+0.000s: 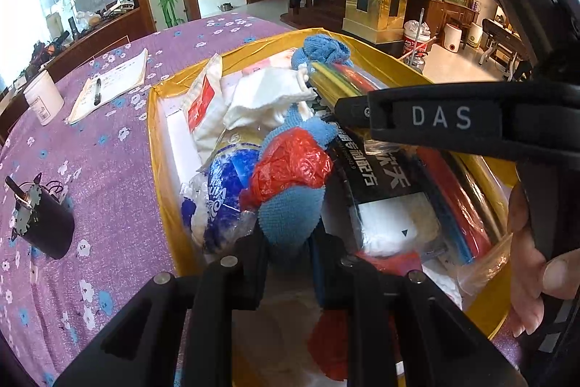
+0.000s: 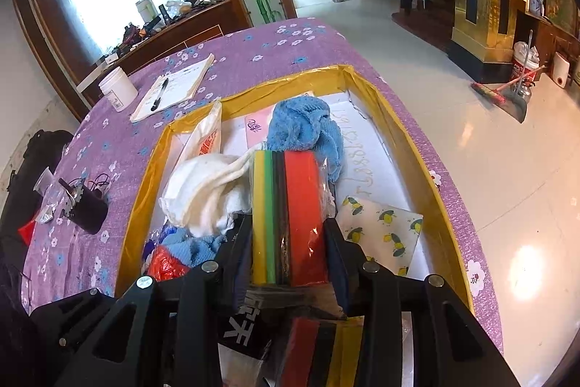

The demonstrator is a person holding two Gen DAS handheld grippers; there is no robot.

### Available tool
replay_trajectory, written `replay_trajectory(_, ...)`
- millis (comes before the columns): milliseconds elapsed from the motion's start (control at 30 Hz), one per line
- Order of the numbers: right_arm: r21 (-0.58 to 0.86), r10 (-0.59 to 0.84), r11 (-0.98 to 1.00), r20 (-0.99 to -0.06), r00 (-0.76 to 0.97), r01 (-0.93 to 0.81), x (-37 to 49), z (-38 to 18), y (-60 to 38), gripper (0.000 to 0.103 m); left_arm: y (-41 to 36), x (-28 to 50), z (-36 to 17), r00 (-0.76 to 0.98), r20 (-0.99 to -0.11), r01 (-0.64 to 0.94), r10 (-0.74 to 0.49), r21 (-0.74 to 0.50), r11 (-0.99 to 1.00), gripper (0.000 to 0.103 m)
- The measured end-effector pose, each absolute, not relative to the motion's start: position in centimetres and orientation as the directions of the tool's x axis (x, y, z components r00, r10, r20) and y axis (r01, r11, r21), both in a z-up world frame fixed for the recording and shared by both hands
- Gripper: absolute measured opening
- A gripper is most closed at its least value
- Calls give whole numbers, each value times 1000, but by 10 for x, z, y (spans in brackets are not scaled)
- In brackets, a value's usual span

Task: Organize soft objects
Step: 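Open both grippers to drop the sock and band pack into the tray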

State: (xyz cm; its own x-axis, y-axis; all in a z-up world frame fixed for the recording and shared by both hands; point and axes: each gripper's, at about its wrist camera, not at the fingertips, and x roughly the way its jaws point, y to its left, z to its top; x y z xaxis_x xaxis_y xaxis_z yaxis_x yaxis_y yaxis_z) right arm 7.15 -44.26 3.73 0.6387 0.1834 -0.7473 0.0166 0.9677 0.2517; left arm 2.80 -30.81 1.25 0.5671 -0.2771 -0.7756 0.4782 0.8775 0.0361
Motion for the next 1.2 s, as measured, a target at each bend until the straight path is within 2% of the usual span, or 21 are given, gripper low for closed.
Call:
replay_trajectory(233, 231, 164, 973, -756, 633, 25, 71, 37, -440, 42, -309, 26, 15, 579, -768, 478, -272, 50, 877, 24)
replay_trajectory(300, 226, 158, 974, -759, 631, 28, 71, 37, -439, 42, -309, 26, 16, 584, -766, 477, -269, 56, 877, 28)
replay_trajectory(367, 218, 151, 976, -762, 629, 29, 71, 37, -438, 43, -309, 26, 18, 588, -762, 480, -272, 57, 876, 37)
replay_trajectory(467, 209, 149, 978, -765, 627, 23, 73, 38, -436, 59, -308, 24, 21, 598, -751, 482, -279, 59, 874, 52)
replay_trajectory(533, 208, 136, 978, -752, 645, 36, 68, 42, -438, 75, -307, 21, 24, 612, -741, 479, -277, 69, 875, 62)
replay_trajectory(633, 221, 115, 973, -715, 689, 67, 53, 53, -441, 83, -304, 16, 31, 639, -712, 476, -292, 68, 877, 79)
replay_trajectory(700, 256, 146, 965, -693, 706, 51, 39, 60, -442, 89, -303, 13, 35, 655, -691, 476, -305, 64, 877, 83)
replay_trajectory(800, 216, 110, 975, -682, 723, 55, 20, 69, -438, 92, -302, 6, 41, 691, -656, 471, -304, 90, 877, 88)
replay_trajectory(867, 192, 77, 979, -670, 738, 72, 6, 74, -438, 94, -302, 3, 46, 705, -632, 478, -322, 87, 874, 97)
replay_trajectory(967, 181, 29, 977, -638, 770, 112, -21, 78, -444, 94, -298, -3, 52, 727, -601, 473, -332, 89, 876, 98)
replay_trajectory(1200, 179, -46, 966, -590, 806, 187, -76, 74, -460, 96, -277, -21, 57, 710, -611, 461, -351, 26, 887, 98)
